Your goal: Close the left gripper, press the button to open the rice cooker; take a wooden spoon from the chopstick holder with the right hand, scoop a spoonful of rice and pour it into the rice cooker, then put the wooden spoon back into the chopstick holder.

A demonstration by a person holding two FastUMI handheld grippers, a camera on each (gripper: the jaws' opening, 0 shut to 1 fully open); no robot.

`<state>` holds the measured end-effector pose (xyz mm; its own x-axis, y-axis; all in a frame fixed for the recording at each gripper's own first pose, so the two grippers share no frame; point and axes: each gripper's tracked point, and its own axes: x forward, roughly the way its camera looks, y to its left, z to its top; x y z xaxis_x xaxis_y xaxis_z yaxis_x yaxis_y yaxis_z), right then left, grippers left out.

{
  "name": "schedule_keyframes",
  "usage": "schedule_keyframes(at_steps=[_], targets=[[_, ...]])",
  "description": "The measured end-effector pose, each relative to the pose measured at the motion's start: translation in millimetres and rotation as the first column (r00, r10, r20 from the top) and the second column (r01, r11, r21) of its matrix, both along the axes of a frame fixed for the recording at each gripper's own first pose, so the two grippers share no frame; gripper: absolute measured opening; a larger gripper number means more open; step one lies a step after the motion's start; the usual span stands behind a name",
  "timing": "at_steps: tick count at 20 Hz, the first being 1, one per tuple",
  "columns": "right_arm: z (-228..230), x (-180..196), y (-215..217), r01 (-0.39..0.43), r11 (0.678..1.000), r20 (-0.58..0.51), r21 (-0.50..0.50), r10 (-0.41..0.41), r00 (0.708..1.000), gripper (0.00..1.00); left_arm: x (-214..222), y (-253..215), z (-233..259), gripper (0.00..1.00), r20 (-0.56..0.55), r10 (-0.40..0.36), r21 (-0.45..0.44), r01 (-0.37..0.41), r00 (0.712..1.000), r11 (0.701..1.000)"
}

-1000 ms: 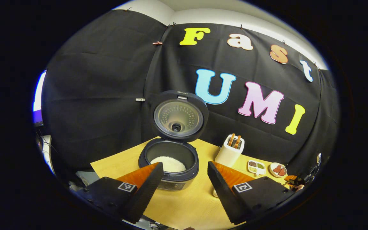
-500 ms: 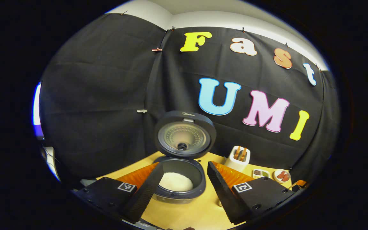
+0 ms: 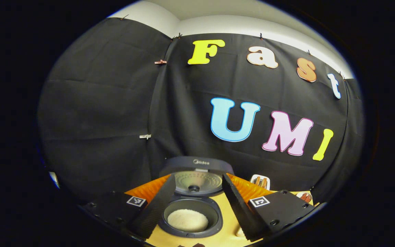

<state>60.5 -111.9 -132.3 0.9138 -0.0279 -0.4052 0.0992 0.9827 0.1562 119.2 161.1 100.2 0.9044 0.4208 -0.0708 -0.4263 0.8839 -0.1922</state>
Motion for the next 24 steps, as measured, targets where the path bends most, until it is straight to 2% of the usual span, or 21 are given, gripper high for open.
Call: schedule_keyframes(at_steps=[4, 6, 8, 11, 14, 18, 24], targets=[[10, -24, 12, -0.009, 0.999, 0.013, -0.033, 0.010, 1.000, 0.98, 51, 21, 12, 0.94, 0.003, -0.030, -0.016, 0.030, 1.000, 0.999], [10, -34, 15, -0.004, 0.999, 0.001, -0.037, 0.004, 1.000, 0.98, 76, 37, 15, 0.94, -0.005, -0.011, -0.006, 0.011, 1.000, 1.000], [10, -43, 19, 0.005, 1.000, -0.013, -0.025, -0.006, 1.000, 0.99, 100, 48, 5, 0.93, -0.050, -0.009, 0.019, 0.010, 0.999, 1.000], [6, -52, 27, -0.005, 0.999, -0.025, -0.043, 0.004, 1.000, 0.98, 122, 61, -10, 0.94, -0.097, -0.007, -0.007, 0.006, 0.995, 1.000], [7, -53, 36, -0.014, 0.999, -0.017, -0.050, 0.013, 1.000, 0.99, 123, 66, -26, 0.94, -0.157, -0.008, -0.008, 0.006, 0.988, 1.000], [6, -48, 52, -0.065, 0.996, -0.008, -0.066, 0.065, 0.998, 0.99, 107, 54, -37, 0.94, -0.258, -0.018, 0.033, 0.027, 0.966, 0.999], [14, -22, 69, -0.109, 0.993, 0.035, -0.050, 0.111, 0.993, 0.98, 45, 11, -86, 0.97, -0.355, -0.074, -0.046, 0.061, 0.932, 0.997]])
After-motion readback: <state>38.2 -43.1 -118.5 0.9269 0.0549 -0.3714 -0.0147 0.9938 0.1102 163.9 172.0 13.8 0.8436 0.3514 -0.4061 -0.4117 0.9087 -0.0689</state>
